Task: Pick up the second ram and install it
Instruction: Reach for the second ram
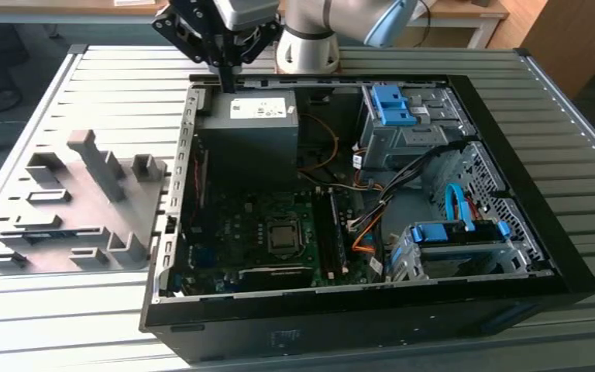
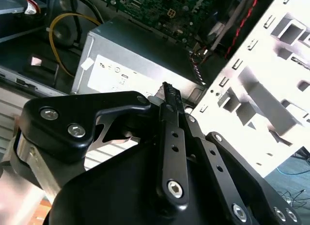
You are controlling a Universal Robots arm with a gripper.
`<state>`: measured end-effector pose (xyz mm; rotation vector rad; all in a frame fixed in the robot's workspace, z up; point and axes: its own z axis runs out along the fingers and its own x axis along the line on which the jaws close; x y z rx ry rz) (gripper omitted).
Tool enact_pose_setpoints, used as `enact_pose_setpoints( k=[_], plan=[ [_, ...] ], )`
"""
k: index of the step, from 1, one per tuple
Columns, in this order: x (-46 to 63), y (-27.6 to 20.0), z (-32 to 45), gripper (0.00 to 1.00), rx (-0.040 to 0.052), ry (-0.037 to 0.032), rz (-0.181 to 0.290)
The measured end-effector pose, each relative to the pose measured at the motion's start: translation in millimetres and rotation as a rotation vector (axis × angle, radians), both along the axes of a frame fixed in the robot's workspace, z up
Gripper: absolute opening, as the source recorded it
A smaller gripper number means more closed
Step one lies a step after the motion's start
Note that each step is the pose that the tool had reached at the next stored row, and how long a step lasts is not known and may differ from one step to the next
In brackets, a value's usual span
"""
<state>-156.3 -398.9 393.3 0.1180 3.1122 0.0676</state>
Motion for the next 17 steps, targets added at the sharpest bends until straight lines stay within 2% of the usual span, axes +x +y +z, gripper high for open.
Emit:
enact_pose_setpoints(
  k=[11,17],
  plan=[
    [-11.5,0.0,0.0,0.1,0.0,0.0,0.0],
    [-23.8,0.0,-0.1,0.1,0.0,0.0,0.0]
  ],
)
